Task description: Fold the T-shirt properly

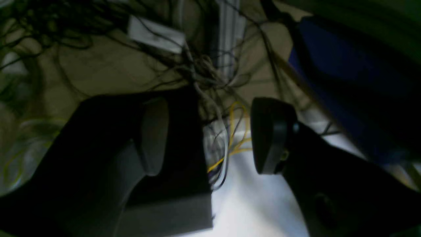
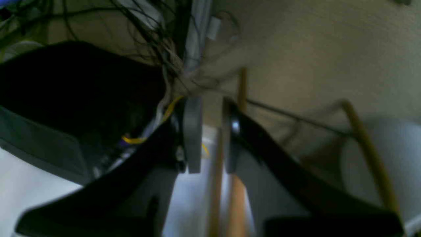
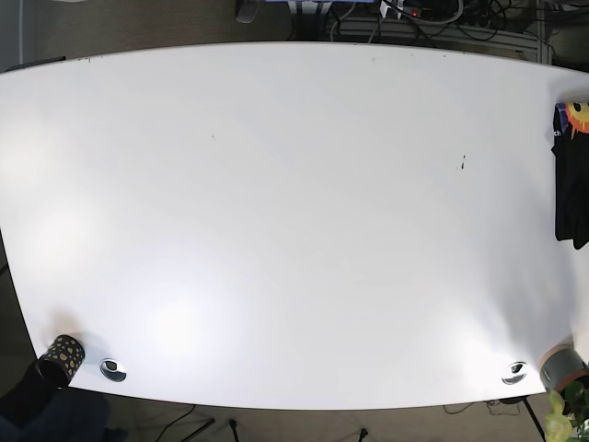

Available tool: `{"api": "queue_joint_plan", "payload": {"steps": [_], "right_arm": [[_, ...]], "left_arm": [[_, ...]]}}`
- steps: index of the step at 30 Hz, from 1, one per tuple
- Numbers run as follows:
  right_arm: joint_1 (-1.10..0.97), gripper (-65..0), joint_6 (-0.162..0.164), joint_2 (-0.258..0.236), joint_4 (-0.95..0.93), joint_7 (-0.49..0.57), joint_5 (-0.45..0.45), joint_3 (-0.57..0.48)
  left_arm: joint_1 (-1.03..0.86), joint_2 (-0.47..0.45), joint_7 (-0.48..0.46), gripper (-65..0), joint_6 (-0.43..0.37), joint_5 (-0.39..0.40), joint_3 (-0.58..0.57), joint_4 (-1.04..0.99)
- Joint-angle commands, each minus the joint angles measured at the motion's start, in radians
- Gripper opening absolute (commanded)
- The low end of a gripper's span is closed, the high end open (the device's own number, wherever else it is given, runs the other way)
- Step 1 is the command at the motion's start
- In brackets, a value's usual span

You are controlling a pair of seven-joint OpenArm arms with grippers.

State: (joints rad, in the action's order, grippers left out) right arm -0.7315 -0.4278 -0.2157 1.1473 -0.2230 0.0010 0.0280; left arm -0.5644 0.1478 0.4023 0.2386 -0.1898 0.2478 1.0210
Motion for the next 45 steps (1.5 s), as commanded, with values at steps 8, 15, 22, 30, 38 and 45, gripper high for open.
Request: {"api": "queue_joint_plan", "payload": {"steps": [8,15,22,30,38,45], "right_arm": [[0.148,-55.0,-0.012,0.049,-0.267,0.064,-0.035,0.003],[0.255,-55.2,-0.012,0.072,-0.405,0.07,-0.031,0.005],[0.349,-55.0,-0.012,0.091,-0.504,0.07,-0.031,0.003],[0.436,-55.0,-0.01,0.101,-0.58,0.07,-0.031,0.003],[0.482,-55.0,-0.01,0.103,-0.628,0.07,-0.031,0.003],[0.476,-55.0,-0.01,0.1,-0.626,0.072,-0.031,0.003]], "left_arm": [[0.188,-0.087,-0.207,-28.9,-0.009,0.0,0.008,-0.465],[0.31,-0.147,-0.346,-28.9,-0.011,0.0,0.008,-0.684],[0.373,-0.165,-0.346,-28.9,-0.068,-0.006,0.003,-0.716],[0.41,-0.165,-0.346,-28.9,-0.161,-0.007,0.0,-0.716],[0.412,-0.165,-0.351,-29.0,-0.163,-0.007,0.0,-0.716],[0.407,-0.165,-0.351,-29.0,-0.16,-0.007,0.002,-0.716]]}}
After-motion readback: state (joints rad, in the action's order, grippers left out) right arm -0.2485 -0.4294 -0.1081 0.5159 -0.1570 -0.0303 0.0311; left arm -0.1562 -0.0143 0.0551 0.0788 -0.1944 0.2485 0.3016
